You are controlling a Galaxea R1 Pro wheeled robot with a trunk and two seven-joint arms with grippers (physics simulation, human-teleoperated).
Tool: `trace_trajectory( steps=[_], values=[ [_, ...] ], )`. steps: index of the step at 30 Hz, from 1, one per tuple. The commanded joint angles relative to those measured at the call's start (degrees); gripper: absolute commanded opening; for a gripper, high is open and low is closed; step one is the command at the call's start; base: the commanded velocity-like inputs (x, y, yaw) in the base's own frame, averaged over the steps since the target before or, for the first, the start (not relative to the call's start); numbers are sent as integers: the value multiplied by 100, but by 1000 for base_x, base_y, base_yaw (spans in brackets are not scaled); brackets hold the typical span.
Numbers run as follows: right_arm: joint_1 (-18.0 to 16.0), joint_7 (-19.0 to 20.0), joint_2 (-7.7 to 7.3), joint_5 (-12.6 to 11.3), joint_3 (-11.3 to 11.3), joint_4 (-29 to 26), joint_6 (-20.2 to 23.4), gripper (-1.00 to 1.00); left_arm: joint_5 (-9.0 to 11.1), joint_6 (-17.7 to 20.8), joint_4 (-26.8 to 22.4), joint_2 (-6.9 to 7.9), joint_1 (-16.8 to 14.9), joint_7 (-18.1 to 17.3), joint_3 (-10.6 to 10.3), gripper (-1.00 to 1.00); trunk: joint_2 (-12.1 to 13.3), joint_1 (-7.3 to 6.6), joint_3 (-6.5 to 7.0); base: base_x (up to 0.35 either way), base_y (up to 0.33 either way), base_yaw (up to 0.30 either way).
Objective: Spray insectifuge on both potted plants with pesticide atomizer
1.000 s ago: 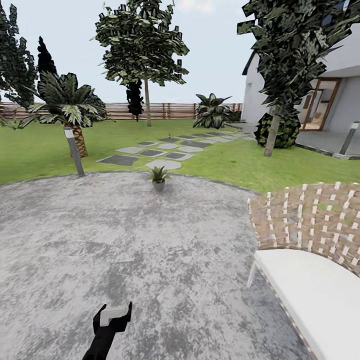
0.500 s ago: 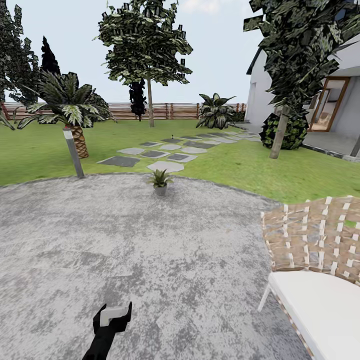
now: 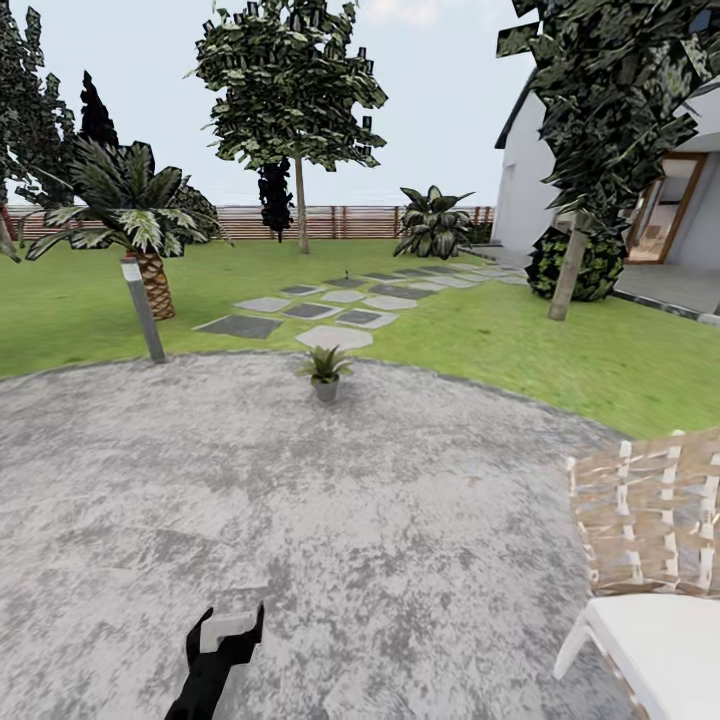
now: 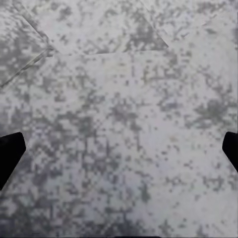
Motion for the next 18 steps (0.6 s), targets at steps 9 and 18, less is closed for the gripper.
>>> trace_trajectory(
  steps=[9, 18],
  values=[
    [-1, 2, -1, 1, 1, -7, -3, 100, 42, -17, 5, -2, -3, -6, -1, 100, -2, 2, -5, 305, 186, 0],
    [-1, 2, -1, 1, 1, -5, -1, 100, 42, -17, 4, -2, -3, -6, -1, 100, -2, 2, -5, 316, 131, 0]
  ],
)
